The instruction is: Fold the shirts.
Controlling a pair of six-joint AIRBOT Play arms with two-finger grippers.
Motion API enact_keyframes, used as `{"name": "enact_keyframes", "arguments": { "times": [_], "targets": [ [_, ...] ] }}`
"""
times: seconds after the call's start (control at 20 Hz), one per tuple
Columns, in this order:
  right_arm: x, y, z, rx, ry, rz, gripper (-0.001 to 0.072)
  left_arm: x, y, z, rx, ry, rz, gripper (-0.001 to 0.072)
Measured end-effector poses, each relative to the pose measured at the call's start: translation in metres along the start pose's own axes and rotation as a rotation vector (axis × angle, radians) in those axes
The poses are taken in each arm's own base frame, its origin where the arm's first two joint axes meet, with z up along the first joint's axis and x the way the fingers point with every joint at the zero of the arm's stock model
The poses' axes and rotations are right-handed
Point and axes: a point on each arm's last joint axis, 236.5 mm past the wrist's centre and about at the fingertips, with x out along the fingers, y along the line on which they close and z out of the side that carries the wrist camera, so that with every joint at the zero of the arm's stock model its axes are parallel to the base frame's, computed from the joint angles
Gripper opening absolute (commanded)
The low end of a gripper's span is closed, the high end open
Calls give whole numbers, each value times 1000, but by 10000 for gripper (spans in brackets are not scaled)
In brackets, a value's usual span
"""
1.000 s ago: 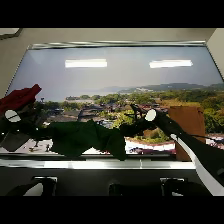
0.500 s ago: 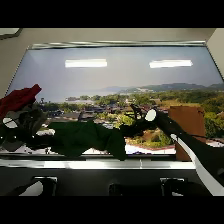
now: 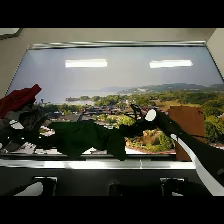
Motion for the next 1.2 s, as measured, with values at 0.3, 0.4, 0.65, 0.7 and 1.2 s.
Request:
{"name": "enact_keyframes", "arguments": {
  "times": [0.3,0.4,0.65,0.7,1.2],
  "targets": [
    [-24,2,18,-74,-63,-43,35,-37,-36,37,101,-151,-35,29],
    [-60,0,43,-128,-157,-107,35,-86,-63,64,175,-317,-32,29],
    [-248,30,119,-235,-653,-252,35,-304,-170,87,338,-1013,-9,29],
    [-294,46,122,-262,-772,-257,35,-354,-195,72,373,-1171,-16,29],
    [-530,124,8,-370,-1369,-279,36,-525,-294,-72,467,-1751,-212,29]
  ]
}}
